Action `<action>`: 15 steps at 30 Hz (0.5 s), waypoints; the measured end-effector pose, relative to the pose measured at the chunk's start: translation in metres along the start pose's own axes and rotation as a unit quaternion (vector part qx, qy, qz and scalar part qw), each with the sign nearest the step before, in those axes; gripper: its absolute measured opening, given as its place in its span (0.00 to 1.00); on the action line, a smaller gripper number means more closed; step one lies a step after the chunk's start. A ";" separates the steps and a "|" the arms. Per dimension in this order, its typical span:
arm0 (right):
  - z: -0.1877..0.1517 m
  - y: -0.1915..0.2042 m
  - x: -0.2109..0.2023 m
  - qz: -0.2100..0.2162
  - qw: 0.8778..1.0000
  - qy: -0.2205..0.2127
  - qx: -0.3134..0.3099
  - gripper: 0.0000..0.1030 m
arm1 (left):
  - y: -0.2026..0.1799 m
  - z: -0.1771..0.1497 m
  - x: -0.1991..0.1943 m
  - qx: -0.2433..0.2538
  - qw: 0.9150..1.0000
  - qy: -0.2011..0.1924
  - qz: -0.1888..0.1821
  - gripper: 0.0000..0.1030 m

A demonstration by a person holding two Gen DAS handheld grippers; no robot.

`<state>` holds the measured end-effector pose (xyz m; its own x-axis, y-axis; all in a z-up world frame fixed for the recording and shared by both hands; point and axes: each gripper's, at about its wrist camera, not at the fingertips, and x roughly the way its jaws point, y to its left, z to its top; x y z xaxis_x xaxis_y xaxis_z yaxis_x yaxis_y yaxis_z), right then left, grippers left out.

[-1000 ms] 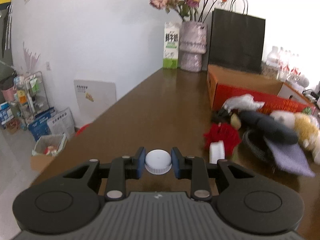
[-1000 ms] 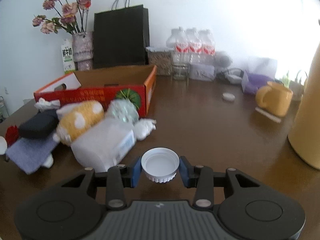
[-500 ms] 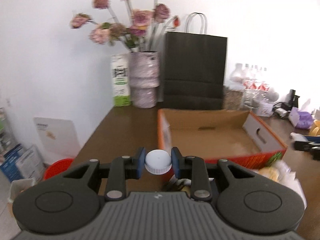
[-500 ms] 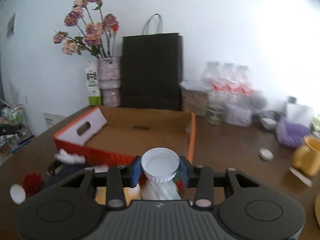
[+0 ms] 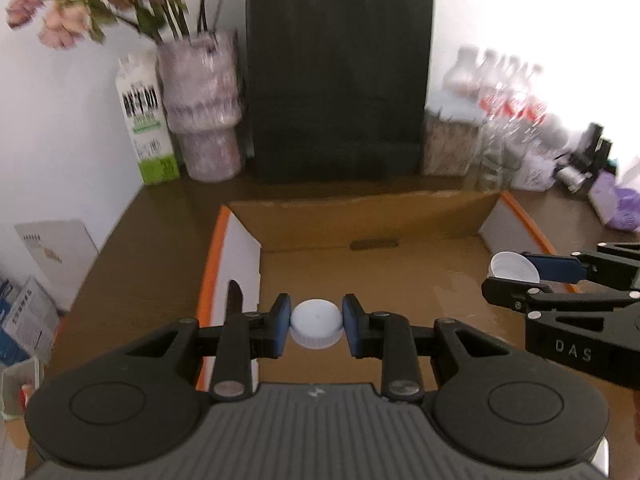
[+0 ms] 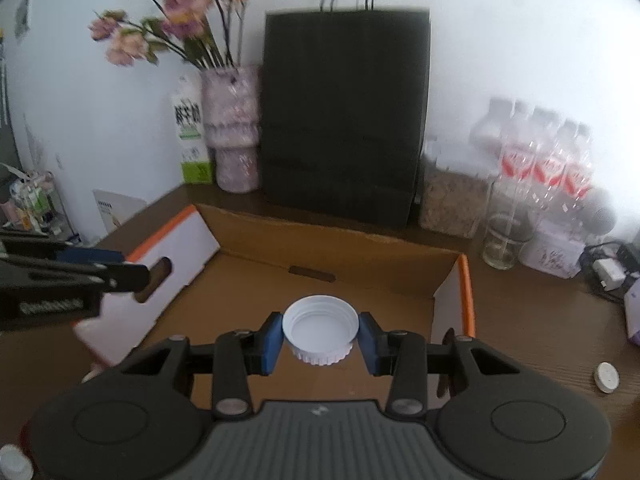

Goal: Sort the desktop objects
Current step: 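Carry both caps into the cardboard box and open both tools to release them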

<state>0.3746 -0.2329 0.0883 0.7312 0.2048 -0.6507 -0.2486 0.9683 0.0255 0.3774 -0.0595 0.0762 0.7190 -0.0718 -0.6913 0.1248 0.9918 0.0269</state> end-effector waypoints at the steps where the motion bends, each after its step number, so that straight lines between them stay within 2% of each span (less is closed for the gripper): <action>1: 0.003 -0.001 0.009 -0.001 1.000 0.010 0.004 0.38 | -0.002 0.003 0.011 -0.002 1.000 0.012 0.004 0.28; 8: 0.009 -0.010 0.064 -0.006 0.996 0.084 0.023 0.38 | -0.007 0.009 0.072 0.010 0.996 0.084 0.025 0.28; 15: 0.005 -0.013 0.094 -0.010 0.990 0.135 0.026 0.38 | -0.010 0.005 0.102 0.020 0.991 0.132 0.025 0.28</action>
<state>0.4496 -0.2253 0.0305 0.5377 0.1466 -0.8303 -0.1982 0.9791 0.0446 0.4526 -0.0770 0.0091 0.5211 0.0130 -0.8534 0.1245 0.9880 0.0910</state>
